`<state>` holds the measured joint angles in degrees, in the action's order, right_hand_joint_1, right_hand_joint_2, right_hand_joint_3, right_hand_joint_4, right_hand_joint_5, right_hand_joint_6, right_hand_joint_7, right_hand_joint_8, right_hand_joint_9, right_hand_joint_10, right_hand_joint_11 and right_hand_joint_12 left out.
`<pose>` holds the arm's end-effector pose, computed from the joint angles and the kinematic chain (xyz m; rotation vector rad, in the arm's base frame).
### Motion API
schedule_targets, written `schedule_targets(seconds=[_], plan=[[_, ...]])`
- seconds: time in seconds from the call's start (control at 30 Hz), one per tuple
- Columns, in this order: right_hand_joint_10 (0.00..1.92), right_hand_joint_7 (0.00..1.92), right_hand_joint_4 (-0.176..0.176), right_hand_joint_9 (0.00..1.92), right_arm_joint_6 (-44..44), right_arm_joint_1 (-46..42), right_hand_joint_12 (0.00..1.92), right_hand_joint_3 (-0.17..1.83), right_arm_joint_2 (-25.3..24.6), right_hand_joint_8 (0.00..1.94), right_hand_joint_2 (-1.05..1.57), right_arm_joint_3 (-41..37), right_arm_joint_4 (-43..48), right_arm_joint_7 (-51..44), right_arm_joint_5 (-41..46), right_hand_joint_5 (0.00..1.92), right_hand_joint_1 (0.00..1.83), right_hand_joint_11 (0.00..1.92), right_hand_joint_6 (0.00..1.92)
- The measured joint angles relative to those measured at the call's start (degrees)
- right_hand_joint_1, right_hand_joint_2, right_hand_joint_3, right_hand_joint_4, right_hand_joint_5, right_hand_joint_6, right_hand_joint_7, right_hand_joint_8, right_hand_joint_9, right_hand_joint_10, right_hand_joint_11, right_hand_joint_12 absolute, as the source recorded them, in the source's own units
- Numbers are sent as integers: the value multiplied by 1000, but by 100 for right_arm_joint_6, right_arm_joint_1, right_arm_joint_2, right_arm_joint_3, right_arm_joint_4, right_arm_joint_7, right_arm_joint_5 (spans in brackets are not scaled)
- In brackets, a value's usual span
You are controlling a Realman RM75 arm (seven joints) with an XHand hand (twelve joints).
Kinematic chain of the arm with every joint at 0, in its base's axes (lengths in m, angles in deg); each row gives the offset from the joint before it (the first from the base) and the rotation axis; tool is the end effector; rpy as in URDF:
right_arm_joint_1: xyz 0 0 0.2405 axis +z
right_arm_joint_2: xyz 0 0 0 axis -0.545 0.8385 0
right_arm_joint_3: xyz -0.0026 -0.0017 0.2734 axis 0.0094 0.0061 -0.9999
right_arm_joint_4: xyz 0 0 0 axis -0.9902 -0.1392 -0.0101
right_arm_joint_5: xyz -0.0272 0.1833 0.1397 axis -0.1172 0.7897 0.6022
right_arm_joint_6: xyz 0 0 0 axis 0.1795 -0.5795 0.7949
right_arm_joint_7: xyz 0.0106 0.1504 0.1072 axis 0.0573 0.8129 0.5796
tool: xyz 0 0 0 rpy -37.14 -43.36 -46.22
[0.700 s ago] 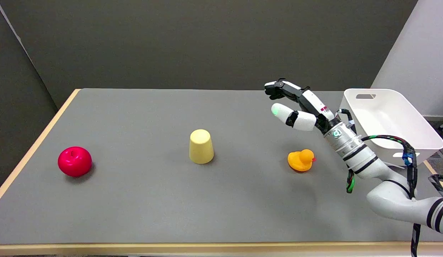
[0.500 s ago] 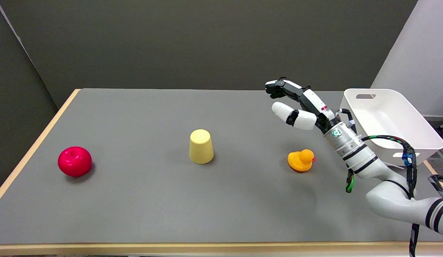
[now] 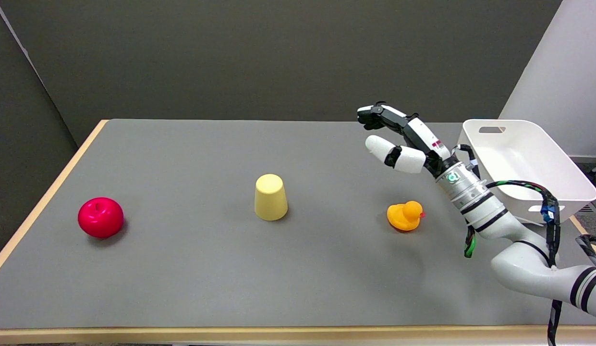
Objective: Pick up the cup.
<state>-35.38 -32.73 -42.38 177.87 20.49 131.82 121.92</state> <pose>-0.2378 -0.3795 0.3925 1.7654 -0.5869 0.9005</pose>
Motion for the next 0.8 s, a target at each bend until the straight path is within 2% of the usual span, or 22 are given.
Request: schedule_targets(seconds=[0.33,0.43,0.5,0.8], plan=[[991,371,-129,232,393,80,1289,835,-221,553,696,-75,77,-4,-314,286,391,27,564],[987,363,-132,212,545,146,1260,774,-330,534,723,-78,100,-5,-443,280,362,33,556],[912,337,-132,218,643,199,1215,908,-401,542,671,-69,117,-5,-519,269,297,35,554],[888,324,-122,199,1024,499,1192,909,-691,527,663,154,168,-6,-749,263,314,22,543]])
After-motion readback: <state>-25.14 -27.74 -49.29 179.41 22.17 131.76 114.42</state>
